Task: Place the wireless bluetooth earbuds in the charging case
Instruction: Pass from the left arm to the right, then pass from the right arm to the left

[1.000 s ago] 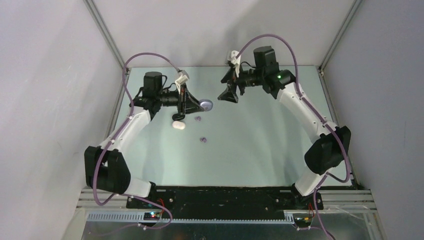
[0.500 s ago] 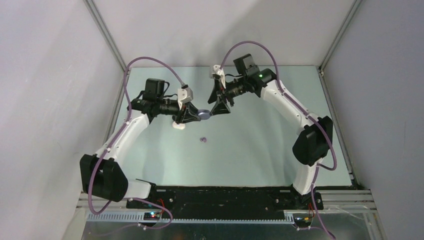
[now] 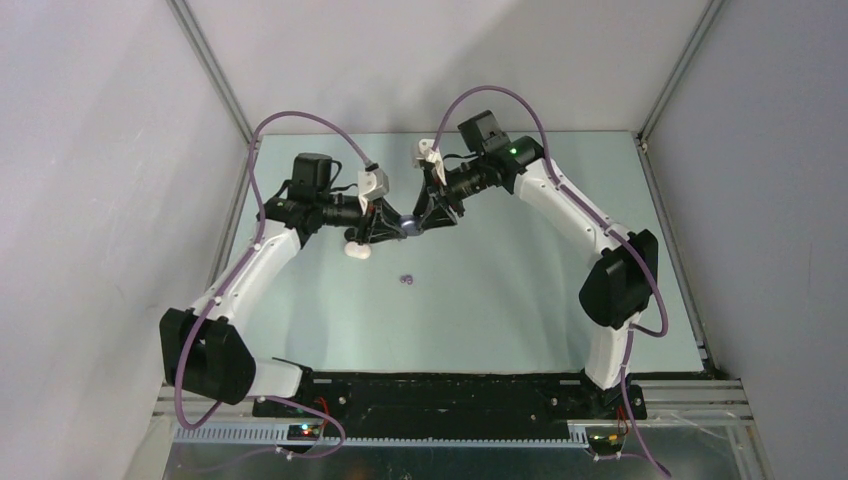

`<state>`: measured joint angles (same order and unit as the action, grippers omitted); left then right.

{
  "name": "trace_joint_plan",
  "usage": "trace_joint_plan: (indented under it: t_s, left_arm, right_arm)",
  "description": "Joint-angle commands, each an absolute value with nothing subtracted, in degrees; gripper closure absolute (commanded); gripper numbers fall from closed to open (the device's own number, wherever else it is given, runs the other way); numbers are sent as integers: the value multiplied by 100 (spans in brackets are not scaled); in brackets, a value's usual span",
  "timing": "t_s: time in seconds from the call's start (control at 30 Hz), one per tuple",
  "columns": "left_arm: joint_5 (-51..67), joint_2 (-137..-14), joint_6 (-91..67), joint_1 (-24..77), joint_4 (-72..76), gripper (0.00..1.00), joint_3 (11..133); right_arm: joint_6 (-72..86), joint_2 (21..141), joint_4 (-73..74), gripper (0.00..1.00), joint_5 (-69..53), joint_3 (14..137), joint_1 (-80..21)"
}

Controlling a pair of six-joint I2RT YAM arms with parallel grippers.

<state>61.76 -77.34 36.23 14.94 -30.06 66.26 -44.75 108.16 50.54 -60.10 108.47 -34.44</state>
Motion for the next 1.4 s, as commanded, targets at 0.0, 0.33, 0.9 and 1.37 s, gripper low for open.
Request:
trace_joint_plan:
  t_s: [0.0, 0.33, 0.9, 1.37]
  left_arm:
    - [6298, -7617, 3034, 1514, -2167, 100, 6837]
    - [6300, -7633, 2413, 1512, -1482, 99, 6697]
    - [6064, -7356, 135, 1488, 762, 47, 5627]
    - [6447, -7576, 1095, 1473, -686, 43, 6096]
  right_arm:
    - [-4575, 10797, 5061, 57, -6021, 10990, -3496]
    - [-4322, 10797, 4880, 77, -5898, 10920, -3480]
    - [-2844, 10321, 3688, 100, -5985, 10366, -3297]
    - [-2738, 10255, 3507, 100, -5908, 10383, -3269]
